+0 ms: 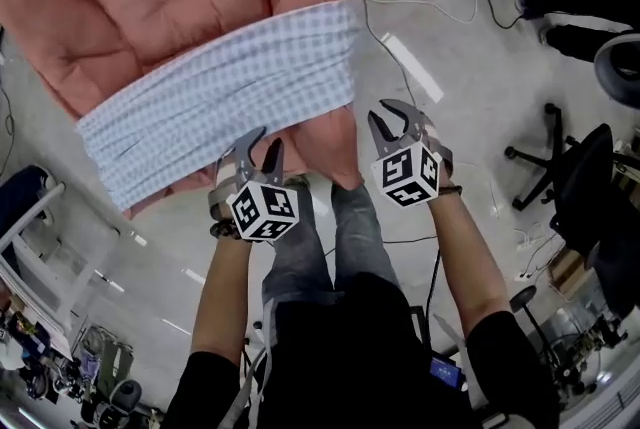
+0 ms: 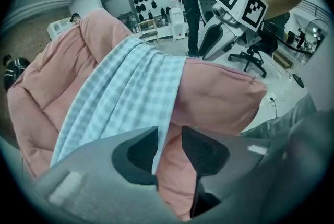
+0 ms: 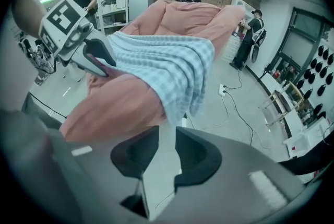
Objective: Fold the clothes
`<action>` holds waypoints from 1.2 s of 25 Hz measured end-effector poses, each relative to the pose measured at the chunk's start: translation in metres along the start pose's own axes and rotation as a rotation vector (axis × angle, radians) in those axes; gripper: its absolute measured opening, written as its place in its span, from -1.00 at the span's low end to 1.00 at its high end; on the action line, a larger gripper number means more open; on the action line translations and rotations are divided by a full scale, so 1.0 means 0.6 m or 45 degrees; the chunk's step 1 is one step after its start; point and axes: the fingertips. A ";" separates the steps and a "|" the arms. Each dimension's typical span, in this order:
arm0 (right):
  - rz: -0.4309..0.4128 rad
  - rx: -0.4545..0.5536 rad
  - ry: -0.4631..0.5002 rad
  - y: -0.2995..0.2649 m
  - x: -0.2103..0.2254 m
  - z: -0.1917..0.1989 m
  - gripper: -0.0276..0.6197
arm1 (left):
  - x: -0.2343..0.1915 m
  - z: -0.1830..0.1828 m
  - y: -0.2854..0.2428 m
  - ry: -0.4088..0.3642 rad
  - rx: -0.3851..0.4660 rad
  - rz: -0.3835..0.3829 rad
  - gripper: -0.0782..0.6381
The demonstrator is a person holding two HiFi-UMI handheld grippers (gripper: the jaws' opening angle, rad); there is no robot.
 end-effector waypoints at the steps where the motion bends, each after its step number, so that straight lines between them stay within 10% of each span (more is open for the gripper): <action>1: -0.012 0.011 0.003 -0.007 0.001 0.005 -0.58 | -0.001 0.001 -0.003 0.009 -0.009 -0.030 -0.36; 12: -0.091 0.085 0.089 -0.091 -0.003 0.027 -0.53 | -0.031 -0.006 -0.014 0.044 -0.086 -0.261 -0.49; 30: -0.070 0.166 0.472 -0.178 0.011 -0.038 -0.70 | -0.048 0.026 -0.009 0.047 -0.120 -0.311 -0.45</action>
Point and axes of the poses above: the fingertips, and each gripper's own axes: y backward along the fingers, x to its right, z out of its underside, and after that the axes turned 3 degrees about y, right-handed
